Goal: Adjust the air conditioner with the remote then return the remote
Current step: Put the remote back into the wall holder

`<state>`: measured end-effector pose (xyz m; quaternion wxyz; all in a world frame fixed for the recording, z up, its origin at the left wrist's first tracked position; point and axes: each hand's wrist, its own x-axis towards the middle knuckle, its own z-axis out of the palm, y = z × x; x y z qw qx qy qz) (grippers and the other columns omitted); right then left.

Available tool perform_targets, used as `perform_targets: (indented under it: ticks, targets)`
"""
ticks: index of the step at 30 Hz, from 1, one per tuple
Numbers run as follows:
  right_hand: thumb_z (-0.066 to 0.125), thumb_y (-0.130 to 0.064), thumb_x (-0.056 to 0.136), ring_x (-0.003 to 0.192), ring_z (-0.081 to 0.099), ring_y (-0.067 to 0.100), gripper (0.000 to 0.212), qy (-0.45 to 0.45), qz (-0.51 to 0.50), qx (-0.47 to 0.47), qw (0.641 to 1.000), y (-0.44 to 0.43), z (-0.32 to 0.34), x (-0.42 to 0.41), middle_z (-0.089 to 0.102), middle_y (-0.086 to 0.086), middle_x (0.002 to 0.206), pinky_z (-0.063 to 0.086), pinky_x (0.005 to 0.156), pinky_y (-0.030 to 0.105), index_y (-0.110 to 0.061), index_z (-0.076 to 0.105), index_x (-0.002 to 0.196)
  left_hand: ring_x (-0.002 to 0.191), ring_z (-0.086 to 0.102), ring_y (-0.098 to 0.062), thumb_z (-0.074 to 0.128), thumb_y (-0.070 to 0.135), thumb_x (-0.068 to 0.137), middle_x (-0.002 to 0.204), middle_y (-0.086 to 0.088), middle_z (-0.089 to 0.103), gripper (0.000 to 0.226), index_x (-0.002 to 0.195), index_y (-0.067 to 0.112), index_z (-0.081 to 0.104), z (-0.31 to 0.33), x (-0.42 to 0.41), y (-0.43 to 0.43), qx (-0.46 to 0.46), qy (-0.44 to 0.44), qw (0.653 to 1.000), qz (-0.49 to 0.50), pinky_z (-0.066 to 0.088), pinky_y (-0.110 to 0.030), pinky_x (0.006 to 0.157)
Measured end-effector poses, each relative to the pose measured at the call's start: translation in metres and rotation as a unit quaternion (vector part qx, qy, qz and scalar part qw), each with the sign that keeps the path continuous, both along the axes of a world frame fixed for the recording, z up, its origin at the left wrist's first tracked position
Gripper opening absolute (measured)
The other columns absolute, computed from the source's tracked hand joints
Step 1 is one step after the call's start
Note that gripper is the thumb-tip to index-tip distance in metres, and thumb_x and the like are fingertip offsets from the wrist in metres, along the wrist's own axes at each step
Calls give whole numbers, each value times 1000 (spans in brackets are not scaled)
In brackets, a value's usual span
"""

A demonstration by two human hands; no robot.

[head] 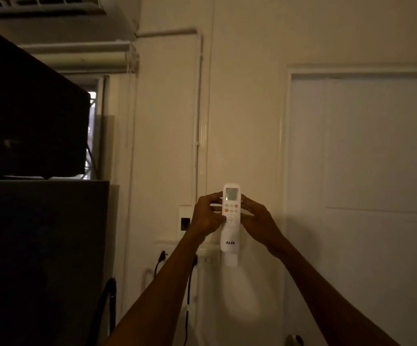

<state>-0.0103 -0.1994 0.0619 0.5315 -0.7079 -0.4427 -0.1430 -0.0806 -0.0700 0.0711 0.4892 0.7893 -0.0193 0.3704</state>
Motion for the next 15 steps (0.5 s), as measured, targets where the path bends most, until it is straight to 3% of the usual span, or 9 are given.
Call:
perform_targets:
  ticks: [2, 5, 15]
  targets:
    - [58, -15, 87, 109, 59, 16, 43, 13, -12, 5, 1000, 13, -9, 35, 61, 0, 125, 52, 88, 31, -27, 52, 128, 101, 64, -23, 71, -4, 70, 114, -10, 65, 61, 126, 13, 54, -7, 34, 11, 5, -9, 1000, -1, 57, -36, 82]
    - [57, -22, 87, 109, 62, 17, 37, 21, -31, 0, 999, 34, -19, 81, 65, 0, 121, 53, 92, 38, -32, 56, 123, 99, 62, -20, 70, -2, 71, 109, -7, 65, 57, 124, 14, 55, -20, 80, 28, -1, -14, 1000, -9, 54, -26, 76]
    - [51, -8, 89, 117, 54, 25, 39, 36, -99, 43, 993, 74, -44, 142, 54, 12, 130, 44, 90, 27, -13, 51, 128, 101, 59, -12, 63, -4, 78, 120, -6, 62, 56, 130, 12, 50, -57, 166, 66, -16, -62, 998, 23, 51, -6, 68]
